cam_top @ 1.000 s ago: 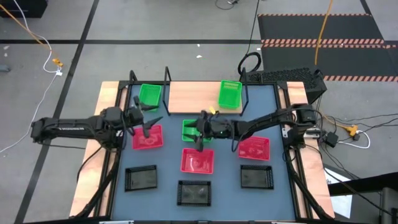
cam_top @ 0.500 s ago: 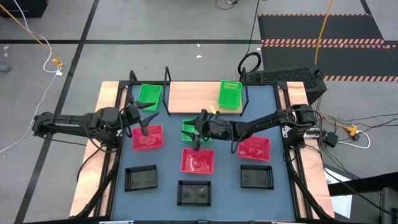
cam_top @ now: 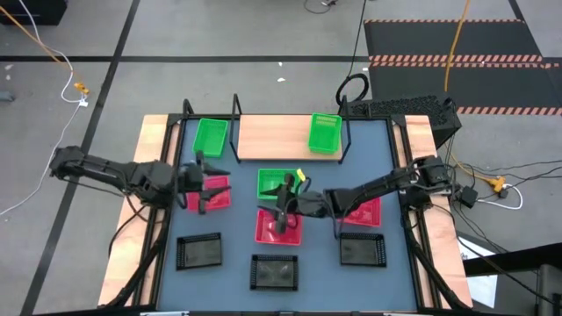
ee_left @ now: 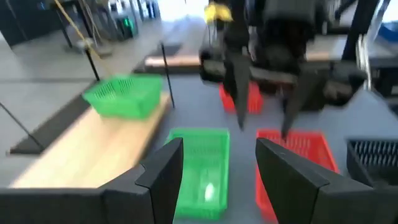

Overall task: Stack baskets on shelf by color
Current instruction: Put the right red bin on the shelf

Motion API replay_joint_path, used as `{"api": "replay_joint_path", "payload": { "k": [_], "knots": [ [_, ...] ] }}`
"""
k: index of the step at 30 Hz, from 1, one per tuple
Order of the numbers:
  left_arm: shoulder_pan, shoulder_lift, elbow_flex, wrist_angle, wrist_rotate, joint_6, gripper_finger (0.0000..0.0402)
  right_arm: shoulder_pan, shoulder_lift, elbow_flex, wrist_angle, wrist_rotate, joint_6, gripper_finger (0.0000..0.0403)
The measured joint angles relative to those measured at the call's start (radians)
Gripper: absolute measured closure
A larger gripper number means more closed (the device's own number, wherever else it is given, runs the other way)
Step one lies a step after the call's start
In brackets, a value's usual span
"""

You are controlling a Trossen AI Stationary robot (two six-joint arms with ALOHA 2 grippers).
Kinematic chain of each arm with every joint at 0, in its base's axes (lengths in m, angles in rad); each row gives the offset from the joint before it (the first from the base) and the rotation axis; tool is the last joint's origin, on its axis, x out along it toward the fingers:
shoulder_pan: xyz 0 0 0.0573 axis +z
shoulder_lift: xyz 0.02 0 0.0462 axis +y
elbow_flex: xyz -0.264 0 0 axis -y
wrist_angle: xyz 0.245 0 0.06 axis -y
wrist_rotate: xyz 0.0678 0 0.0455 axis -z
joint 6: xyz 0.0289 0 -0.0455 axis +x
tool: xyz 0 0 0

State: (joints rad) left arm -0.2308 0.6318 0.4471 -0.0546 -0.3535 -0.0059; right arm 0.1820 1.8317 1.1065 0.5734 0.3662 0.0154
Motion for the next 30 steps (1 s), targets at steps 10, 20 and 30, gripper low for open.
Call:
{"api": "replay_joint_path", "payload": {
  "k": [10,20,30],
  "knots": [
    [-0.047,0.139,-0.023,0.035,-0.172,0.007,0.0199,-0.116,0.0,0.001,-0.038,-0.041,-0.034,0.0216],
    [-0.049,0.131,-0.002,0.075,-0.201,0.034,0.0199,-0.161,0.225,0.328,-0.181,-0.211,-0.165,0.0216],
    [-0.059,0.125,0.002,-0.02,-0.211,-0.051,0.0199,-0.164,0.329,0.467,-0.183,-0.214,-0.21,0.0216]
  ]
}}
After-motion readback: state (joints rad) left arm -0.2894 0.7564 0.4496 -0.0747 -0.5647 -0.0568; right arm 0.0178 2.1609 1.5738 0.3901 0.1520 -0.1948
